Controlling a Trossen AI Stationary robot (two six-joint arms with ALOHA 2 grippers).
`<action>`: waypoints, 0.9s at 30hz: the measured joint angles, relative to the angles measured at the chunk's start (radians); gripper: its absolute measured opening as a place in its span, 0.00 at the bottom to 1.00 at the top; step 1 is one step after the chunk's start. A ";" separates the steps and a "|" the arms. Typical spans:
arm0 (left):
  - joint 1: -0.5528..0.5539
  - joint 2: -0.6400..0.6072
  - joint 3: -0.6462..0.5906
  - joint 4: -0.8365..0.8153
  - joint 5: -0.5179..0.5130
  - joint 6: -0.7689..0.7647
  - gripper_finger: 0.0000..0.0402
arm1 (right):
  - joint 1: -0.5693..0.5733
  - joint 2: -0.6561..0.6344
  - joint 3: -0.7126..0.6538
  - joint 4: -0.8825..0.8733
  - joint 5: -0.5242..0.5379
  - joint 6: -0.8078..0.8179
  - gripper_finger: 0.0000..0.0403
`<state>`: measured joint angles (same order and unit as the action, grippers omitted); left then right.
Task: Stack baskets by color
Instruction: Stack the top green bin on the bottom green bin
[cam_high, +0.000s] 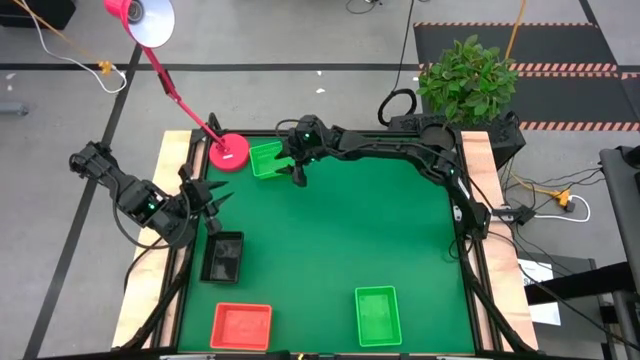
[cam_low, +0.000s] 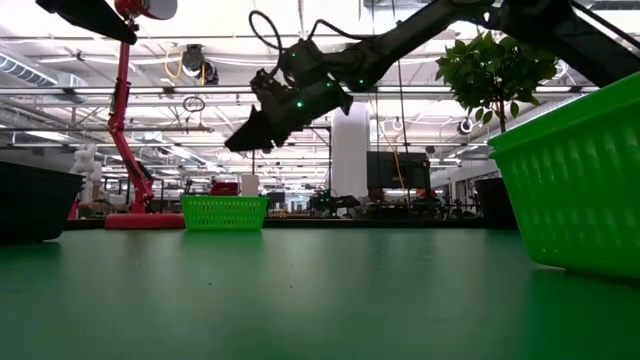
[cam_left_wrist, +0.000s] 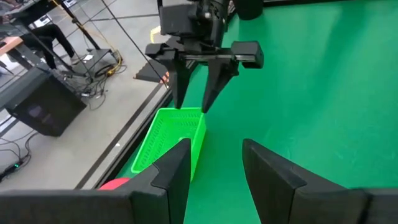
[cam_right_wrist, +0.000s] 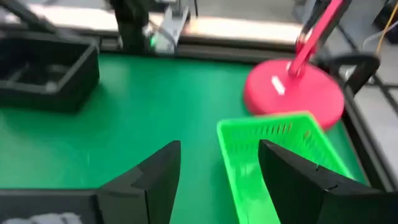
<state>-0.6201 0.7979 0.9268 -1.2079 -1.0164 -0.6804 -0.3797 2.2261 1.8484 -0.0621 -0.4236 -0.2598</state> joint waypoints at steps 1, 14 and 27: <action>0.000 0.000 0.000 0.000 0.001 0.000 0.37 | -0.001 0.000 0.000 -0.018 0.000 -0.006 0.54; 0.000 0.000 0.000 0.051 0.003 0.063 0.37 | 0.002 0.085 -0.001 -0.076 0.114 0.018 0.52; 0.000 0.000 -0.001 0.061 0.003 0.084 0.37 | 0.004 0.095 -0.001 -0.120 0.247 0.008 0.45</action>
<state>-0.6201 0.7979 0.9257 -1.1465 -1.0137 -0.5963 -0.3759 2.3215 1.8477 -0.1816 -0.1768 -0.2517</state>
